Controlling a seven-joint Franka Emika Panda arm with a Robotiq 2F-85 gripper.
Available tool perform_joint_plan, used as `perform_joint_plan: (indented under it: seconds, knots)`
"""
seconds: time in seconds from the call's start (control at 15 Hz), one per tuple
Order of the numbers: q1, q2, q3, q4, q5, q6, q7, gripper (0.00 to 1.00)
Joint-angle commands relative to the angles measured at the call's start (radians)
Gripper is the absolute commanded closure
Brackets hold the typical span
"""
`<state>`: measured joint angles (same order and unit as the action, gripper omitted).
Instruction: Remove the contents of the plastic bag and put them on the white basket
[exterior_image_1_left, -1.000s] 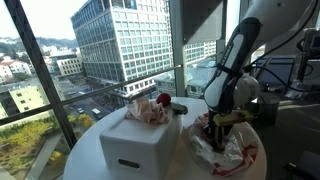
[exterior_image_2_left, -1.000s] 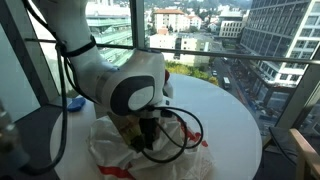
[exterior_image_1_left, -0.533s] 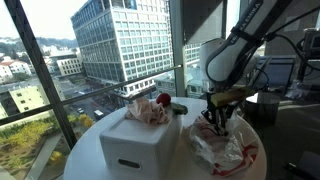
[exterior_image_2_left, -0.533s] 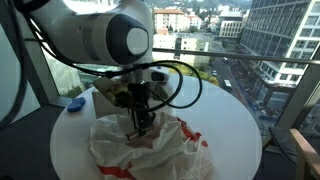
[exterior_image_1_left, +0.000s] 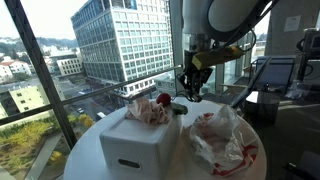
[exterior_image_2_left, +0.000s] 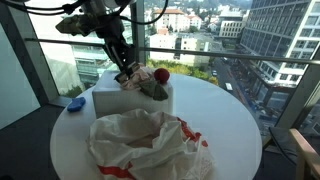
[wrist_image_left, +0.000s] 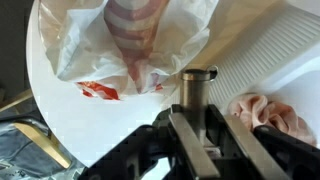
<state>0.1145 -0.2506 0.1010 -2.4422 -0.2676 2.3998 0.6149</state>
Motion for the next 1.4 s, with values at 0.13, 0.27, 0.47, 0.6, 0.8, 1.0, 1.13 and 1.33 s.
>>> perform_joint_plan:
  seconds: [0.13,0.27,0.47,0.6,0.8,1.0,1.13,1.33]
  knots:
    - [-0.02,0.227,0.14,0.275,-0.154,0.024,0.034,0.92]
    - [0.005,0.331,0.146,0.366,-0.208,0.02,0.049,0.92]
    - [0.062,0.462,0.114,0.46,-0.234,0.052,0.023,0.92]
    - [0.097,0.522,0.085,0.505,-0.232,0.051,0.002,0.91]
    - [0.111,0.54,0.092,0.506,-0.088,0.072,-0.113,0.92]
    - [0.143,0.522,0.062,0.484,-0.069,0.071,-0.133,0.45]
    - [0.147,0.5,0.058,0.465,-0.04,0.059,-0.134,0.32]
    - [0.133,0.419,0.075,0.386,0.07,0.046,-0.168,0.09]
